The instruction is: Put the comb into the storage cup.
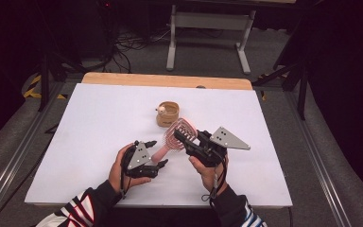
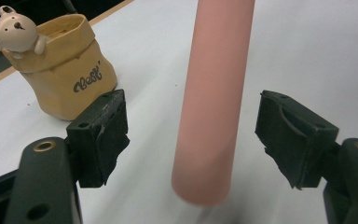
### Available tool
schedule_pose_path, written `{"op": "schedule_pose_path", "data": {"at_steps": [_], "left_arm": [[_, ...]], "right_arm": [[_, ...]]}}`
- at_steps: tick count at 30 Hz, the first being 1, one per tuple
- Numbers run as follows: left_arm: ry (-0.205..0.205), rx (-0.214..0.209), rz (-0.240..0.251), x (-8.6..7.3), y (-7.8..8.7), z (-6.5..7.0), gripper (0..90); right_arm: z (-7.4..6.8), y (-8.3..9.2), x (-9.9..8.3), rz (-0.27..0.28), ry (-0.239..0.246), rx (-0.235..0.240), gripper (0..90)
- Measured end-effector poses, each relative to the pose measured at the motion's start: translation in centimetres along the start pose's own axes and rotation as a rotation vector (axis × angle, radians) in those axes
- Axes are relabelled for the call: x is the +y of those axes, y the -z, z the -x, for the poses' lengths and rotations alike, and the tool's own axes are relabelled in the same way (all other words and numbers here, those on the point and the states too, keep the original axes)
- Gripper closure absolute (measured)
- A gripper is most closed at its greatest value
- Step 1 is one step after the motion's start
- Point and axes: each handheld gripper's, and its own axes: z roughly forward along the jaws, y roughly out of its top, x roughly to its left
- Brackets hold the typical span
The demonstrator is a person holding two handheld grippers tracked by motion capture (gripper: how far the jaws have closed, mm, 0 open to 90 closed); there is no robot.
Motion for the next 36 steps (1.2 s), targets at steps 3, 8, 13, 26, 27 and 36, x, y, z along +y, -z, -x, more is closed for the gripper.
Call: {"op": "schedule_pose_path", "data": {"at_steps": [3,8,13,26,27,36], "left_arm": [[-0.002,-0.015,0.001,-0.2,0.3,-0.3,22.6],[0.000,-0.027,0.002,-0.2,0.6,-0.8,16.9],[0.003,-0.035,0.007,-0.2,0.9,-1.2,16.0],[-0.005,-0.011,0.043,-0.4,3.0,-3.0,13.3],[-0.001,-0.010,0.050,-0.5,3.2,-3.2,12.8],[0.006,0.009,0.060,-0.9,4.7,-4.4,10.3]], "right_arm": [[0.1,0.5,0.3,0.011,0.011,-0.013,63.8],[0.3,0.9,0.6,0.021,0.028,-0.029,63.8],[0.4,1.1,0.7,0.025,0.041,-0.037,63.8],[0.9,2.0,1.3,0.042,0.069,-0.072,63.8],[1.0,2.1,1.4,0.043,0.068,-0.073,63.8],[1.6,2.8,1.7,0.053,0.071,-0.106,63.7]]}}
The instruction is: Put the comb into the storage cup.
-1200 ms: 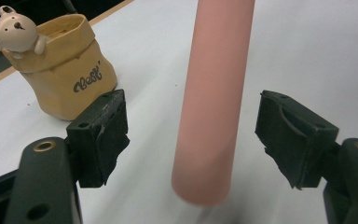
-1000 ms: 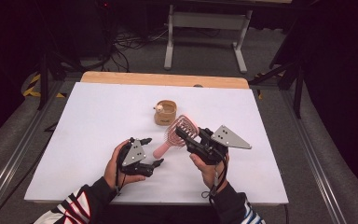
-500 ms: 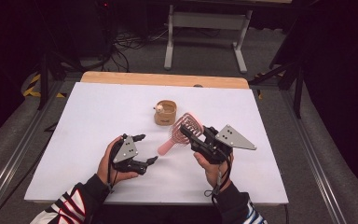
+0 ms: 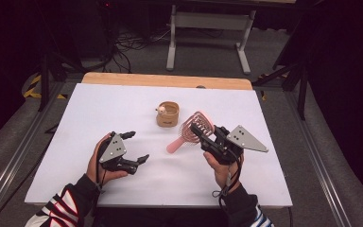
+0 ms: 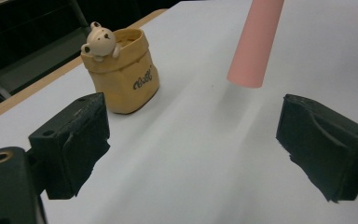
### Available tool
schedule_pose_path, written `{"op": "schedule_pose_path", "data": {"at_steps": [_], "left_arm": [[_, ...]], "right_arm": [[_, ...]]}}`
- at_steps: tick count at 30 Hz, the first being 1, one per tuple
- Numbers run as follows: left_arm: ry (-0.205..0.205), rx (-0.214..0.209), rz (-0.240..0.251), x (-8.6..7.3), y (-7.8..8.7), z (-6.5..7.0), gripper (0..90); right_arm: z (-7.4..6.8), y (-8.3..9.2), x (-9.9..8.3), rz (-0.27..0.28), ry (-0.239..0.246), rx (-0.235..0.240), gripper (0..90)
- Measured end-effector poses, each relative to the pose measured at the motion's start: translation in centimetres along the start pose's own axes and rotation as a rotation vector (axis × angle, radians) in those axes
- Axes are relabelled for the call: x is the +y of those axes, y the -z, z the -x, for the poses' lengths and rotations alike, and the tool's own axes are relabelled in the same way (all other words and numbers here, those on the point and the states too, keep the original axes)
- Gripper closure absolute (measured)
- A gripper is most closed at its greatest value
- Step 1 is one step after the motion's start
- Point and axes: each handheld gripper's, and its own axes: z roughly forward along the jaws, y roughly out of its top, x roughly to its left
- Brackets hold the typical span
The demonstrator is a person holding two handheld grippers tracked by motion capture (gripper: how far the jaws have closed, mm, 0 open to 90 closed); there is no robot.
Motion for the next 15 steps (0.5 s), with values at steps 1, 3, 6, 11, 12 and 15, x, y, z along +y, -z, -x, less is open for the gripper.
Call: {"op": "schedule_pose_path", "data": {"at_steps": [1,3,6,11,12,15], "left_arm": [[0.002,-0.002,0.001,0.0,0.1,-0.1,10.3],[0.001,0.006,-0.009,-0.2,0.4,-0.3,10.0],[-0.001,0.009,-0.012,-0.4,0.7,-0.5,9.6],[-0.006,0.007,-0.018,-0.6,1.1,-0.7,8.6],[-0.013,0.008,-0.025,-0.6,1.2,-0.7,8.5],[-0.018,0.027,-0.030,-0.8,1.5,-0.7,8.9]], "right_arm": [[0.0,0.0,0.0,0.000,0.000,0.000,63.7],[0.1,0.1,0.0,0.001,0.004,-0.004,63.7],[0.3,0.1,0.1,0.004,0.003,-0.006,63.7],[0.4,0.2,0.1,0.005,0.004,-0.013,63.7],[0.5,0.3,0.1,0.005,0.005,-0.017,63.7],[0.5,0.3,0.2,0.008,0.007,-0.019,63.7]]}}
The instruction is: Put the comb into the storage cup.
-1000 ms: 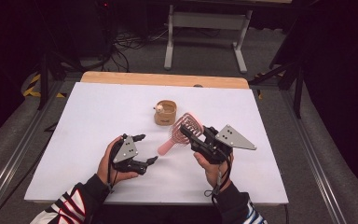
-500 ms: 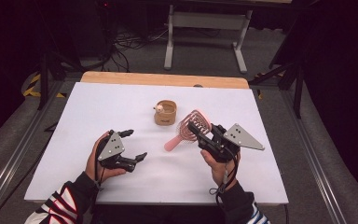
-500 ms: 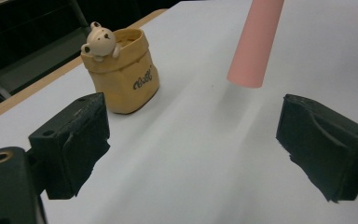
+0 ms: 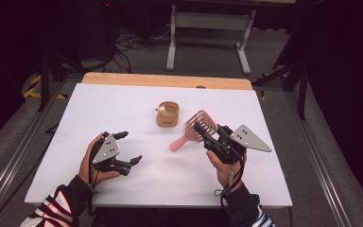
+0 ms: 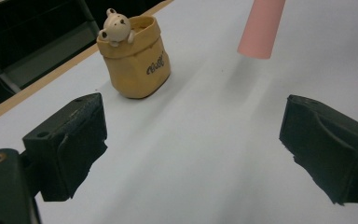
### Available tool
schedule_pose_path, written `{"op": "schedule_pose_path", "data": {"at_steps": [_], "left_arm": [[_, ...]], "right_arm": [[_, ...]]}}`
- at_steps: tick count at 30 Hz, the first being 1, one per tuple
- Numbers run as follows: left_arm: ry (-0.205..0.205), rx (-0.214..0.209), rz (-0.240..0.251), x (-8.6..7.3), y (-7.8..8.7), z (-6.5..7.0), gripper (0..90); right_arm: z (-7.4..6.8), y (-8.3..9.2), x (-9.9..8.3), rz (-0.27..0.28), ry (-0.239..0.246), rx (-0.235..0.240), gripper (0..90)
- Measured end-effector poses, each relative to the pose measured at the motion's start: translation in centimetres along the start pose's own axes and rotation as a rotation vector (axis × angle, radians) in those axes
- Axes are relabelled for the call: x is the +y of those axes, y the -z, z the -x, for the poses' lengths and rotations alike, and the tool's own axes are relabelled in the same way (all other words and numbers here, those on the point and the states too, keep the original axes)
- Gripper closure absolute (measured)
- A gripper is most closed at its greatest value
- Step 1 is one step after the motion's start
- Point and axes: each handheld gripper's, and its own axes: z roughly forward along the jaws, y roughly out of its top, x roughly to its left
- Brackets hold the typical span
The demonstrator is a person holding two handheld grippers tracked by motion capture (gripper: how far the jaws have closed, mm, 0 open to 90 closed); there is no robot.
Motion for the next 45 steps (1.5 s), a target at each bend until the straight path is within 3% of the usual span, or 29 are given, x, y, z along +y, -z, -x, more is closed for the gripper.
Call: {"op": "schedule_pose_path", "data": {"at_steps": [11,30,45], "left_arm": [[-0.002,0.016,-0.009,-1.1,1.6,-0.4,8.1],[0.040,0.022,-0.037,-3.1,3.5,-0.4,6.5],[0.056,0.024,-0.040,-4.0,4.7,-0.3,6.8]], "right_arm": [[0.3,0.3,0.2,0.008,0.001,-0.011,63.7],[-0.1,-0.8,0.5,0.010,0.034,-0.003,63.7],[0.7,-2.2,2.6,0.036,0.064,-0.035,63.8]]}}
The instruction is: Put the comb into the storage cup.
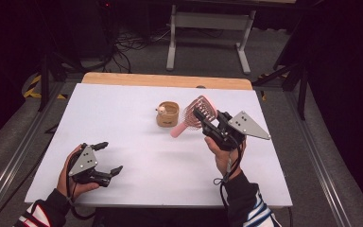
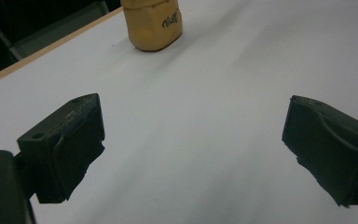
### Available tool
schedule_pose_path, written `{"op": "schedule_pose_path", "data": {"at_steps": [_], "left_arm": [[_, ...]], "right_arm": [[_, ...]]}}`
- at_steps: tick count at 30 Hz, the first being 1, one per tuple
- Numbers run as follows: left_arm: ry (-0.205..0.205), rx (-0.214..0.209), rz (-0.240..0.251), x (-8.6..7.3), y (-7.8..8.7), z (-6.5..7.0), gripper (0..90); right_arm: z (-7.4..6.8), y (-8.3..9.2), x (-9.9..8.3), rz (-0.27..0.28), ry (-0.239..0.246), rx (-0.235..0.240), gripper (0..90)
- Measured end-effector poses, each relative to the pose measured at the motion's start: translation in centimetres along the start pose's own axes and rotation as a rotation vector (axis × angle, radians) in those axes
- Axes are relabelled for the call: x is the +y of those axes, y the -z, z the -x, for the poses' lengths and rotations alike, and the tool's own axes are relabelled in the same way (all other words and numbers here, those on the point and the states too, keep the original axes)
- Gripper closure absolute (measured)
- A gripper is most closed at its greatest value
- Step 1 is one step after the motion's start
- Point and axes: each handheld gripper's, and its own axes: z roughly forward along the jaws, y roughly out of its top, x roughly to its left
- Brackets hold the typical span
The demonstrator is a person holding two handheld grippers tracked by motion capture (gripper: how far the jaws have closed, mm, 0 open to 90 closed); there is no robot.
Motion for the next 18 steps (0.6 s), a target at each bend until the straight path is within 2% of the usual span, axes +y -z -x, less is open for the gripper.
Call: {"op": "schedule_pose_path", "data": {"at_steps": [16,18], "left_arm": [[0.016,-0.002,0.006,-0.2,0.0,-0.2,6.9],[0.013,-0.012,0.004,-0.1,-0.1,-0.1,6.7]], "right_arm": [[0.5,-2.8,1.8,0.003,0.054,-0.035,63.7],[0.6,-3.1,2.0,0.007,0.065,-0.043,63.8]]}}
